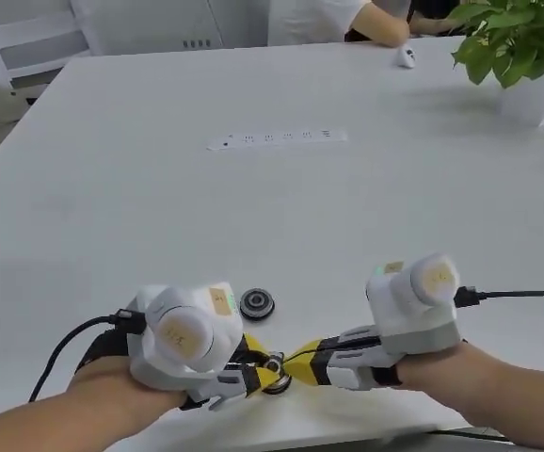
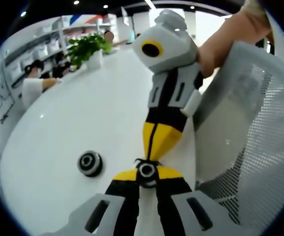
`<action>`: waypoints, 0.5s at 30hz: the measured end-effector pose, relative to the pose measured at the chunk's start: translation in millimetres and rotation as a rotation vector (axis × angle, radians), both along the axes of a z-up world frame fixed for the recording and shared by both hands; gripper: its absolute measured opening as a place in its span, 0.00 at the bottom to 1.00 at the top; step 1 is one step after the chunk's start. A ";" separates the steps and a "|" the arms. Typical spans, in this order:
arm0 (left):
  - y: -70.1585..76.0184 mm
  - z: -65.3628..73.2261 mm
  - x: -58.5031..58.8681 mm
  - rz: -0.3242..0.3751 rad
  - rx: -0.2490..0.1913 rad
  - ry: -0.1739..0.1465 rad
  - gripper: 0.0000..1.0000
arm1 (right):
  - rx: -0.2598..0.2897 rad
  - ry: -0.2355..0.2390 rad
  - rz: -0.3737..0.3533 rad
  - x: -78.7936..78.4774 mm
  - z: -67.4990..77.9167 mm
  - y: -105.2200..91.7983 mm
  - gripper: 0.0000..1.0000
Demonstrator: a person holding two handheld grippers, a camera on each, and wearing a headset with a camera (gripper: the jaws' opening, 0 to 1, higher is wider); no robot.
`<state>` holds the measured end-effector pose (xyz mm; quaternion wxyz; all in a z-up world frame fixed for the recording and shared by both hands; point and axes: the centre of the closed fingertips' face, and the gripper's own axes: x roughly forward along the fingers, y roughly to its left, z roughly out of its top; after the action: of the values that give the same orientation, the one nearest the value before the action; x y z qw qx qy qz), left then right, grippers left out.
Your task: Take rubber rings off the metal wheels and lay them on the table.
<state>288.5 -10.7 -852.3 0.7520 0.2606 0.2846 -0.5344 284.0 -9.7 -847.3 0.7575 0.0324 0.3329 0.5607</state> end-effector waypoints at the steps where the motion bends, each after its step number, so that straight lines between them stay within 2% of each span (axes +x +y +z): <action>1: 0.0 0.0 0.1 0.000 0.000 0.000 0.12 | 0.001 0.000 0.002 -0.4 0.2 0.4 0.00; 13: -0.1 -0.2 0.0 -0.007 -0.001 -0.003 0.12 | 0.020 0.004 0.017 -2.9 2.1 3.8 0.00; 15: -0.4 -0.2 0.0 -0.007 -0.003 -0.003 0.12 | 0.062 0.029 0.040 -8.8 7.8 8.4 0.00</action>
<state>288.4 -11.1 -852.5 0.7508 0.2613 0.2819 -0.5371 275.2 -1.3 -839.6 0.7396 0.0574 0.3271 0.5854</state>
